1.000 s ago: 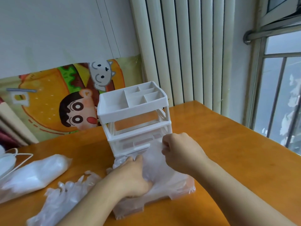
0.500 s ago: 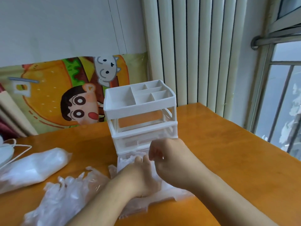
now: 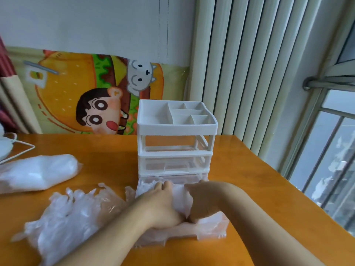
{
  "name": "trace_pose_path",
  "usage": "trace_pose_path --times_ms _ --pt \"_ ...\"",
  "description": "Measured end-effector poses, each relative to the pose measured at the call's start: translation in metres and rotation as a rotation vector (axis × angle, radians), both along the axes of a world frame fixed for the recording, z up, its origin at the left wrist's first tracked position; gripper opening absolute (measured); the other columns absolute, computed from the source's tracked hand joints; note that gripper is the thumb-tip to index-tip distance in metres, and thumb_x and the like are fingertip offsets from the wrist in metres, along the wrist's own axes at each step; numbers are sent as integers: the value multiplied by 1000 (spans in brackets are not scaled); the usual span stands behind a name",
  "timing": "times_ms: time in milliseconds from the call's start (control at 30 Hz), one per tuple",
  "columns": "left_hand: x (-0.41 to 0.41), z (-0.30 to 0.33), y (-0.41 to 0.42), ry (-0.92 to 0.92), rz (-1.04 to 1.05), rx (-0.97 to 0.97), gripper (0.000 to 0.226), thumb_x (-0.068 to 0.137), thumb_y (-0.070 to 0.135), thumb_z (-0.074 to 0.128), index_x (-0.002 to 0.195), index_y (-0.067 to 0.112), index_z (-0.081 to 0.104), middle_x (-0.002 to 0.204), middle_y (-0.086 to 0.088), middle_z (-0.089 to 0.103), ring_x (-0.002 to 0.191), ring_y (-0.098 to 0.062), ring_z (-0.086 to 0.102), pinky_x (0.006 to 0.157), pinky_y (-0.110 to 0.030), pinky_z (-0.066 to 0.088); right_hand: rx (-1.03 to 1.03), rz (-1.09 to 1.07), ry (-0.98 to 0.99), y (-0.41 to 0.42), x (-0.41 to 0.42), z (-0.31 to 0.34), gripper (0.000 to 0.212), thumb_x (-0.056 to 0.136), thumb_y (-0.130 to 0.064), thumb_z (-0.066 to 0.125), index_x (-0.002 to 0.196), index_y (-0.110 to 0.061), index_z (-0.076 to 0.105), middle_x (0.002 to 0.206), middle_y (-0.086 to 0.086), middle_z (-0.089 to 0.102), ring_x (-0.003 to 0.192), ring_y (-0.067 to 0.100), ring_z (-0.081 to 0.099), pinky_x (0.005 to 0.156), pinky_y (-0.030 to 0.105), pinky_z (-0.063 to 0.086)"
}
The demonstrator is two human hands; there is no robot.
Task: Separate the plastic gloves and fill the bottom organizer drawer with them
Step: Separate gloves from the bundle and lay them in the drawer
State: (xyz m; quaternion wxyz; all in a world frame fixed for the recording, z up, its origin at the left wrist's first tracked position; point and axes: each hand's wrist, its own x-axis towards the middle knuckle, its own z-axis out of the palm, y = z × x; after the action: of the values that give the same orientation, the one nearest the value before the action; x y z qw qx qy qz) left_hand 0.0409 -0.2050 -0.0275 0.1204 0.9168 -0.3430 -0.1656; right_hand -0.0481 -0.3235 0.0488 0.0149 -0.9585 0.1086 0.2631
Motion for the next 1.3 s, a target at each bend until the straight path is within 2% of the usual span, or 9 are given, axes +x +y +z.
trace_pose_path --times_ms 167,300,467,600,733,833,900,1000,1300 --pt "-5 3 9 -18 -12 -58 75 70 52 49 141 29 39 149 8 42 135 -22 45 107 -43 44 122 -116 -36 -6 8 -10 106 90 -48 79 169 -28 12 164 2 44 143 29 49 111 34 43" --pt "-6 1 11 -59 -16 -60 91 63 65 35 146 30 40 152 7 42 133 -21 46 106 -42 46 50 -107 -61 -5 11 -21 99 92 -41 74 168 -32 11 162 7 40 144 31 44 109 40 46" --pt "-13 19 15 -16 -13 -64 78 84 46 61 154 25 32 158 5 39 134 -21 48 107 -42 48 -20 -140 -35 0 12 -26 101 93 -39 74 167 -39 5 167 15 20 141 40 46 110 49 50" --pt "-30 35 17 -115 15 23 84 91 41 66 159 26 20 158 0 37 141 -29 45 117 -61 34 3 -125 -3 10 20 -24 110 94 -28 74 164 -50 -8 172 19 1 141 43 48 109 50 50" --pt "-51 57 17 -466 -51 56 48 95 32 58 140 21 43 141 -4 41 131 -28 38 113 -43 34 -93 38 63 23 25 -25 55 105 -21 54 158 -15 37 154 20 43 154 46 23 120 54 36" --pt "-48 58 13 -286 -27 51 47 98 32 54 142 19 43 142 -2 34 134 -30 36 112 -49 34 -122 42 85 26 26 -22 44 107 -20 48 150 -11 48 144 17 48 152 42 25 114 49 40" --pt "-40 49 12 -135 37 116 57 96 36 55 148 19 41 140 -8 34 137 -33 39 116 -63 30 -76 -2 99 25 25 -19 67 106 -19 50 166 -28 22 168 21 22 143 38 43 108 46 47" --pt "-30 32 7 -117 95 260 72 100 36 50 159 7 20 156 -18 28 143 -34 39 121 -61 20 13 -91 59 19 19 -21 101 103 -23 60 158 -59 -16 173 19 -19 138 42 50 106 47 51" --pt "-16 12 -13 -54 108 336 76 98 23 47 162 7 10 165 -23 9 147 -39 29 113 -46 40 92 -130 -209 -14 0 -36 103 88 -28 79 166 -33 13 161 7 27 124 31 58 89 35 59"
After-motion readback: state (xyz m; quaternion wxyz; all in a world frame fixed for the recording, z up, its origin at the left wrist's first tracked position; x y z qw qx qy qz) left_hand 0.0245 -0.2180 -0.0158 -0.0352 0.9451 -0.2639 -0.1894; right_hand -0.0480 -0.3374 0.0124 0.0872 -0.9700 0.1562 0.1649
